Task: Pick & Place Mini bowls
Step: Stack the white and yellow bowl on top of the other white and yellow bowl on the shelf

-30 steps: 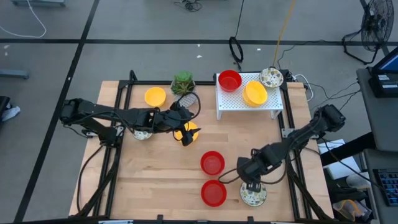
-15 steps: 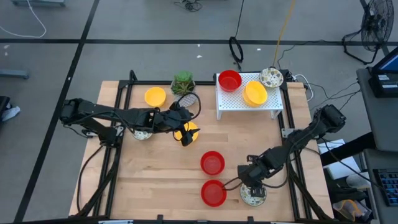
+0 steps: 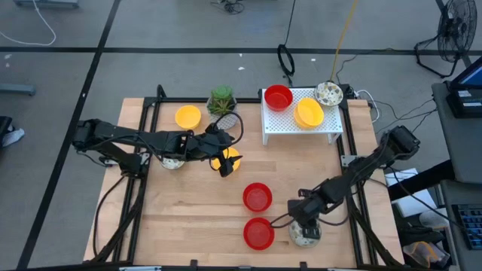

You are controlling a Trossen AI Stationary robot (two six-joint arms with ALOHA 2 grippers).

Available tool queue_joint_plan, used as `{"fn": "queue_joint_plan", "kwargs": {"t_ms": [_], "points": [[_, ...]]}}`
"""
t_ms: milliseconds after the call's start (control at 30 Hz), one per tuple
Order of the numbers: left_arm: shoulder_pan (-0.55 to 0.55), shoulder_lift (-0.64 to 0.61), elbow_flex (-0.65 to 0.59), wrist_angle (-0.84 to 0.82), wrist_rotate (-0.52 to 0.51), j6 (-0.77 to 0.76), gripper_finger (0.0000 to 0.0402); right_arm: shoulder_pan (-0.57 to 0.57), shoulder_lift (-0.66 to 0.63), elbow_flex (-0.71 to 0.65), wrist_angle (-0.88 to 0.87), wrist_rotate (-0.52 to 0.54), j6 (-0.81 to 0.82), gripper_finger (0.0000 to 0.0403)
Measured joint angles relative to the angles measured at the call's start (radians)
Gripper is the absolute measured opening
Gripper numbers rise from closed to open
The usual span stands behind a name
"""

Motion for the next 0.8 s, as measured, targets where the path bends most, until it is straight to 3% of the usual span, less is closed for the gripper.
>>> {"fn": "queue_joint_plan", "kwargs": {"t_ms": [133, 433, 800], "points": [[0.0, 0.0, 0.0, 0.0, 0.0, 0.0, 0.034, 0.0, -0.043, 0.006, -0.002, 0.016, 0.007, 0.0121], [0.0, 0.0, 0.0, 0.0, 0.0, 0.008, 0.034, -0.001, -0.088, 0.006, -0.007, 0.164, -0.082, 0.0121], [-0.002, 0.0, 0.0, 0.0, 0.0, 0.008, 0.034, -0.005, -0.007, -0.07, 0.005, 0.058, -0.115, 0.0121]]}}
